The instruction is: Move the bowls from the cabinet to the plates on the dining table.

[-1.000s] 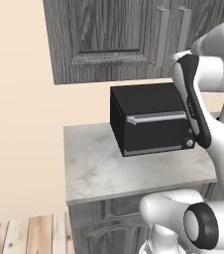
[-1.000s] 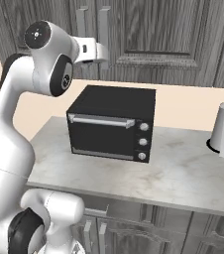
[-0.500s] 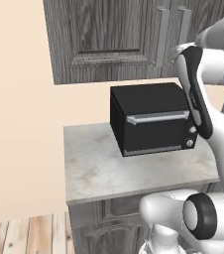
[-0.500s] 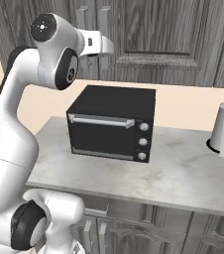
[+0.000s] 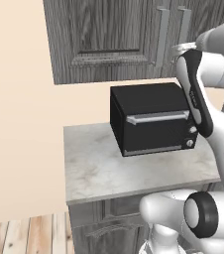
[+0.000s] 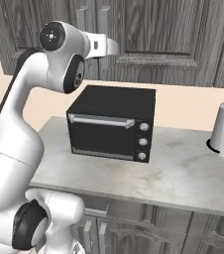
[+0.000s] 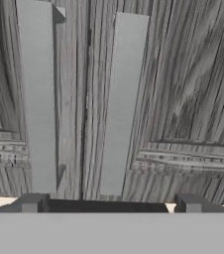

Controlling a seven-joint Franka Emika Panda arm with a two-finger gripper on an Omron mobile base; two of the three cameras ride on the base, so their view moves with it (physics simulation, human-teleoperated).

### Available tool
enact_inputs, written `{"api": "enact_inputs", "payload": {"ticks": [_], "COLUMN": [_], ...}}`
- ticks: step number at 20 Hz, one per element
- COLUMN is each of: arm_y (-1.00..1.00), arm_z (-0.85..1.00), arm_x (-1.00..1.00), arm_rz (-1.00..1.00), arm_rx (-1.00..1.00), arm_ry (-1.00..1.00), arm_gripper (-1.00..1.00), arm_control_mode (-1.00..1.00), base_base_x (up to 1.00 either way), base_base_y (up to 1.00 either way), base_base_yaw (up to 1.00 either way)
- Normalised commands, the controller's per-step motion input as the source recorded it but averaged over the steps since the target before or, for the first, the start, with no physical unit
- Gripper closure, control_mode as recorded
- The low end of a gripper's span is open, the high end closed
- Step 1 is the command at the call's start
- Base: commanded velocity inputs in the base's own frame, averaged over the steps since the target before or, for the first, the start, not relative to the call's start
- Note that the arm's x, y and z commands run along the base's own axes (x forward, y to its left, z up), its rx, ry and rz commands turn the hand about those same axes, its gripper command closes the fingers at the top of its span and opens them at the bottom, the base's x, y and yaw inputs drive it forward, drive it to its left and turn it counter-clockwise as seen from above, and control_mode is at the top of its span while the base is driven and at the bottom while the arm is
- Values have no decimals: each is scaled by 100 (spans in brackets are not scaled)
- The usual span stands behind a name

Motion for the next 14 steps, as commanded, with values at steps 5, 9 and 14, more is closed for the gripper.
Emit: {"api": "enact_inputs", "payload": {"ticks": [5,9,14], "arm_y": [-3,-1,0], "arm_z": [0,0,0], "arm_x": [22,24,24], "arm_rz": [0,0,0], "arm_rx": [3,2,1], "arm_ry": [-6,-5,-5], "arm_gripper": [-100,-100,-100], "arm_control_mode": [-100,-100,-100], "base_base_x": [0,0,0], "base_base_y": [0,0,0], "base_base_yaw": [0,0,0]}}
